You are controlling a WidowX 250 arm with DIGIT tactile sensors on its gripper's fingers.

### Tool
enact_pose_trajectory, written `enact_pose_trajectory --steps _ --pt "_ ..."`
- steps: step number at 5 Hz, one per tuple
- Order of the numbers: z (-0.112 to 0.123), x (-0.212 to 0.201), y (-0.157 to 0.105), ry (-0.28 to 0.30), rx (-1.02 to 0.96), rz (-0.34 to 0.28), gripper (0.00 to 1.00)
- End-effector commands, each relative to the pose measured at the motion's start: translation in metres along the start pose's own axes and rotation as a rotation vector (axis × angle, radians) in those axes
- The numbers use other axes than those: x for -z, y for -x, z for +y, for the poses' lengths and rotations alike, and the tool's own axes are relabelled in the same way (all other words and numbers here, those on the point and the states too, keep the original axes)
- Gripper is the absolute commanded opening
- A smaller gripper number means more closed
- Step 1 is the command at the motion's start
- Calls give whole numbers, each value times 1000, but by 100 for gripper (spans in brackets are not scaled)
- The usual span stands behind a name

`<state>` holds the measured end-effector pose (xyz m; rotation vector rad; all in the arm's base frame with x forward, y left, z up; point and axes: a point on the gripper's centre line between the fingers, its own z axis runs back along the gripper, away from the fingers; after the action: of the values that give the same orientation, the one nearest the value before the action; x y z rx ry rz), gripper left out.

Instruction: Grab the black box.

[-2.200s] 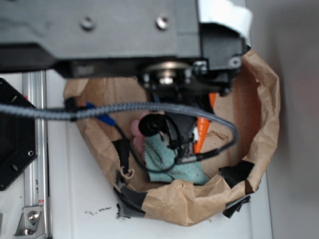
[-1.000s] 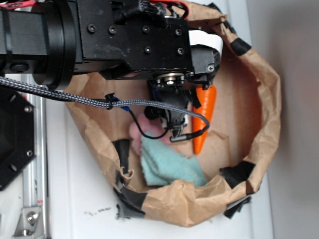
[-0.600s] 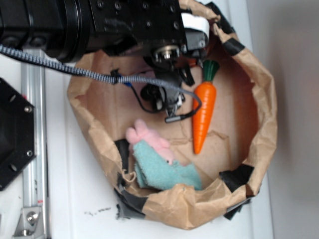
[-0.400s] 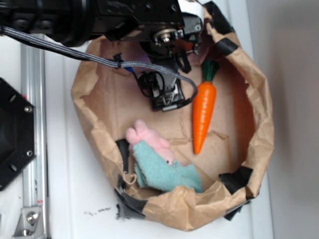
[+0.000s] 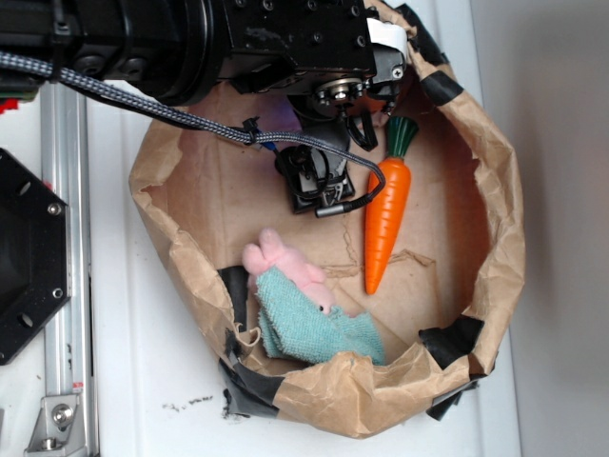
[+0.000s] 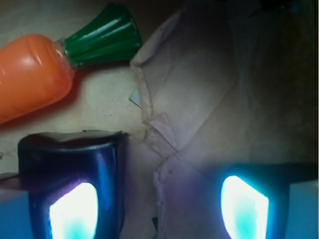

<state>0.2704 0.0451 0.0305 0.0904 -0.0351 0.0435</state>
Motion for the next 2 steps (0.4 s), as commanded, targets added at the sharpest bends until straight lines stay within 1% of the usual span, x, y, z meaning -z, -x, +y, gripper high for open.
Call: enact_pose_trajectory --steps 1,2 --pt "-55 2 3 75 67 -8 100" --pt "-66 3 10 84 90 9 100"
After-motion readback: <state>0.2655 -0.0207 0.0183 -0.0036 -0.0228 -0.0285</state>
